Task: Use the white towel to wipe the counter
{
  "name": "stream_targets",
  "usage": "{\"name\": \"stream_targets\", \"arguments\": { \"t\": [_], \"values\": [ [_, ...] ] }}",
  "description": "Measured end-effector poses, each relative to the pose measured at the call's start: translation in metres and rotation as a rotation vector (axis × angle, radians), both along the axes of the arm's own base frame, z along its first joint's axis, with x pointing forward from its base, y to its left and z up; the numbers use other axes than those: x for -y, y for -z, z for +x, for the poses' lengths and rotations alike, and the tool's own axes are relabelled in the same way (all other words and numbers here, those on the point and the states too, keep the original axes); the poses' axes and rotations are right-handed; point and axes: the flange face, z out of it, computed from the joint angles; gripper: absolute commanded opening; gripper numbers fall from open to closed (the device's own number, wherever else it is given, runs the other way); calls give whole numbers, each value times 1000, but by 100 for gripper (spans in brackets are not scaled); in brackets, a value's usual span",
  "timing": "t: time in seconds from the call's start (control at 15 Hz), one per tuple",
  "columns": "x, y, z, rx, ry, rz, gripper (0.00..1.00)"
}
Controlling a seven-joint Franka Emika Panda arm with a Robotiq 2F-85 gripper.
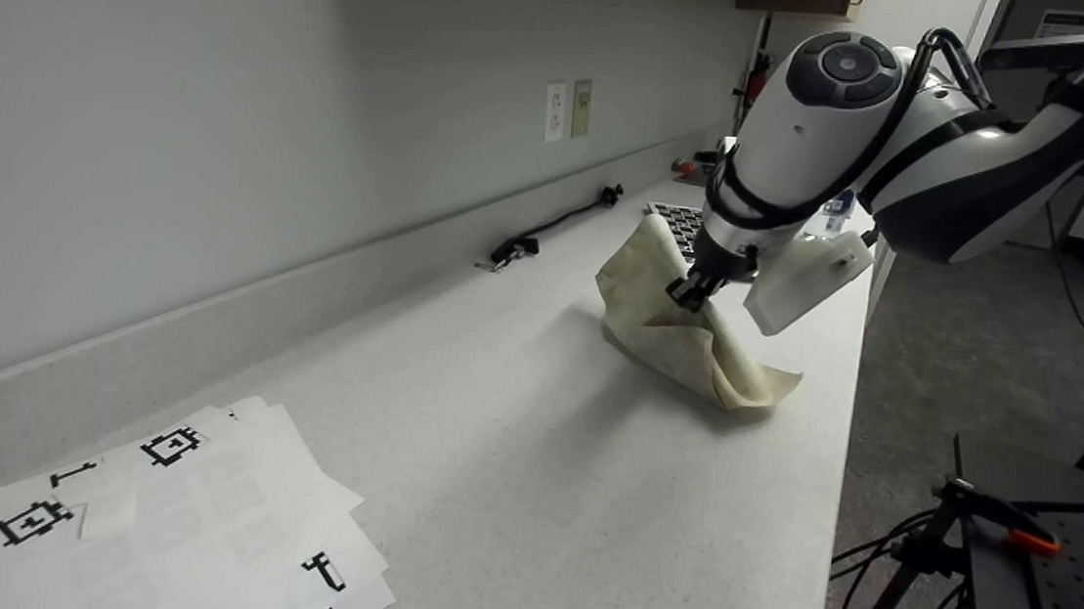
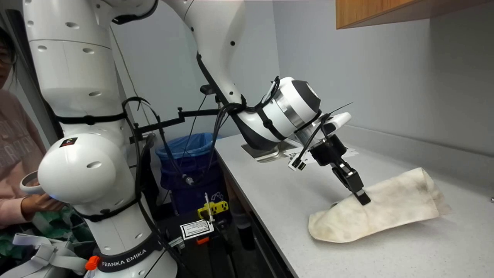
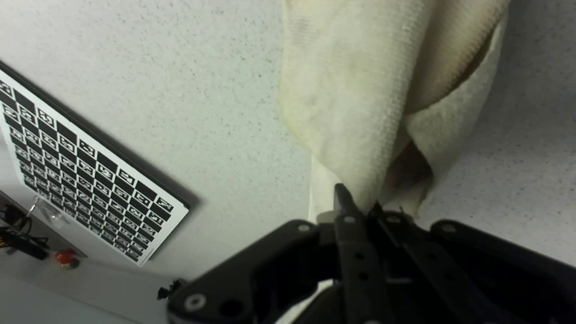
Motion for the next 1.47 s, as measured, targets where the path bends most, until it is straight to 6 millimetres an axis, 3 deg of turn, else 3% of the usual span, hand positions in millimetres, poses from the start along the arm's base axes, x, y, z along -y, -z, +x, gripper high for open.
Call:
{"name": "stream_targets", "arguments": {
  "t": [0.47,1.4,1.47],
  "values": [
    [-1,4,-1,38,22,-6,4],
    [-1,5,-2,38,25,-6,4],
    [-1,5,-2,38,25,-6,1]
  ]
}}
